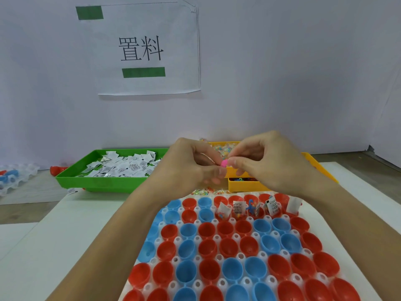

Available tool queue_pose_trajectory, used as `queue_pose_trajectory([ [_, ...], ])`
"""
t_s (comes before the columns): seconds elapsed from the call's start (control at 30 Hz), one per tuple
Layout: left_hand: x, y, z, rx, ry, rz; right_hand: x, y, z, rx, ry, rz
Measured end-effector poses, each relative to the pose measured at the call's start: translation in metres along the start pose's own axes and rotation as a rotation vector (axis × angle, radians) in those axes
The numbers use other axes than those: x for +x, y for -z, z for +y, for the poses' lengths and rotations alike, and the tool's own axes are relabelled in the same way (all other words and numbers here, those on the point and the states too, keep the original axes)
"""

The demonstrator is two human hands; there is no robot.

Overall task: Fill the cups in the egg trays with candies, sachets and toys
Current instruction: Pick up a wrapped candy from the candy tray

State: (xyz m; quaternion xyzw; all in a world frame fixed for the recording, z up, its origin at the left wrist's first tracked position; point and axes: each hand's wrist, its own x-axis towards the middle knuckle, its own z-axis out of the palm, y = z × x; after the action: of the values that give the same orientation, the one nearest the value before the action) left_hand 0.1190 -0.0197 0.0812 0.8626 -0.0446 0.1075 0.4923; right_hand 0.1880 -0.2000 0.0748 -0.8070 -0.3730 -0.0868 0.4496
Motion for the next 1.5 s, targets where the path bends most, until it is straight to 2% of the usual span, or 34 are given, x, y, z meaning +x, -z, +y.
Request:
queue_pose_trajectory([
  [0.2,0.001,-0.003,-0.004,0.136,-0.006,-0.013,-0.001,-0.006,-0.002,-0.107,0.045,-0.065],
  [0.5,0.002,0.006,-0.011,0.197,0.069,-0.077,-0.001,-0.003,-0.004,-0.033,0.045,0.000],
  [0.67,0.004,0.010,-0.024,0.245,0.160,-0.163,0.002,0.010,0.001,-0.090,0.047,0.055],
  [1.13,0.008,-0.005,-0.040,0.448,0.173,-0.260,0.004,0.021,0.012,-0.186,0.044,0.050],
  [1.5,0.006,-0.006,-0.039,0.493,0.189,-0.283,0.005,0.025,0.018,-0.207,0.038,0.054],
])
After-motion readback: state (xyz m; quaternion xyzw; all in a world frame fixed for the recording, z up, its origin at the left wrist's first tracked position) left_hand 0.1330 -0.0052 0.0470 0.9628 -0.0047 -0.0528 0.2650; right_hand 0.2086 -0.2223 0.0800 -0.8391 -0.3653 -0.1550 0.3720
